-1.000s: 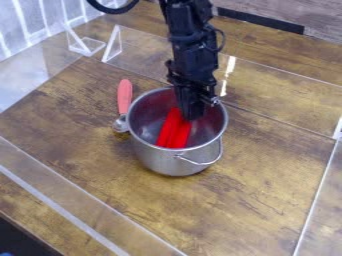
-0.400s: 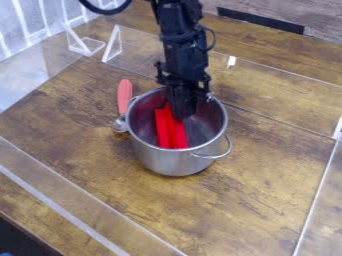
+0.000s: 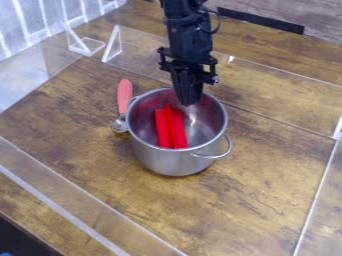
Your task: Remove the red object from the silver pot and put it on the table
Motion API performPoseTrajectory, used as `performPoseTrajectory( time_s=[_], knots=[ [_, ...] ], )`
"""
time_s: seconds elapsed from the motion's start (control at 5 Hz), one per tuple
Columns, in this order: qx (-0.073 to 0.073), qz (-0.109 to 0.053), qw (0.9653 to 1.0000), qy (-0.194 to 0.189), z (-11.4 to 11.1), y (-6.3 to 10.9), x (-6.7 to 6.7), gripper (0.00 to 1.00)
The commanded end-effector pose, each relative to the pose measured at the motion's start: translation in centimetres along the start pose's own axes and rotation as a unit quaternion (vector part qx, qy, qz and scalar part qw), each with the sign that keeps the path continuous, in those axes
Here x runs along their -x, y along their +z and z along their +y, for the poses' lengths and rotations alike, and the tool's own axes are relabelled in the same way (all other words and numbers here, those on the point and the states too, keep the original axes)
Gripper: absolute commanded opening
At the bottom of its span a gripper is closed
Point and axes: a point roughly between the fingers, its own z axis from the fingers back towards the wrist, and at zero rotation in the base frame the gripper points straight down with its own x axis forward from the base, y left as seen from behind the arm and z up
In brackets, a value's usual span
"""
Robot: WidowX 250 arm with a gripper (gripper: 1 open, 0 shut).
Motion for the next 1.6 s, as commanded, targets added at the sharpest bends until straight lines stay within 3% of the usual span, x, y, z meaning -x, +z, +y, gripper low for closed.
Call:
performPoseTrajectory(
  time_s=[0.0,0.4,0.6,0.8,1.0,1.4],
  knots=[
    [-0.008,-0.037,0.9991,0.02,-0.3,2.5,-1.0,0.0],
    [-0.027,-0.039,0.9989,-0.001,-2.9,5.1,-2.1,0.0],
    [-0.03,-0.035,0.9989,-0.012,-3.9,5.0,-2.2,1.0],
    [-0.033,-0.034,0.9988,0.006,-3.9,4.1,-1.6,0.0],
    [-0.039,-0.035,0.9983,0.025,-3.8,3.5,-1.1,0.0],
    [-0.074,-0.048,0.9961,-0.007,-7.4,7.7,-1.3,0.0]
  ],
)
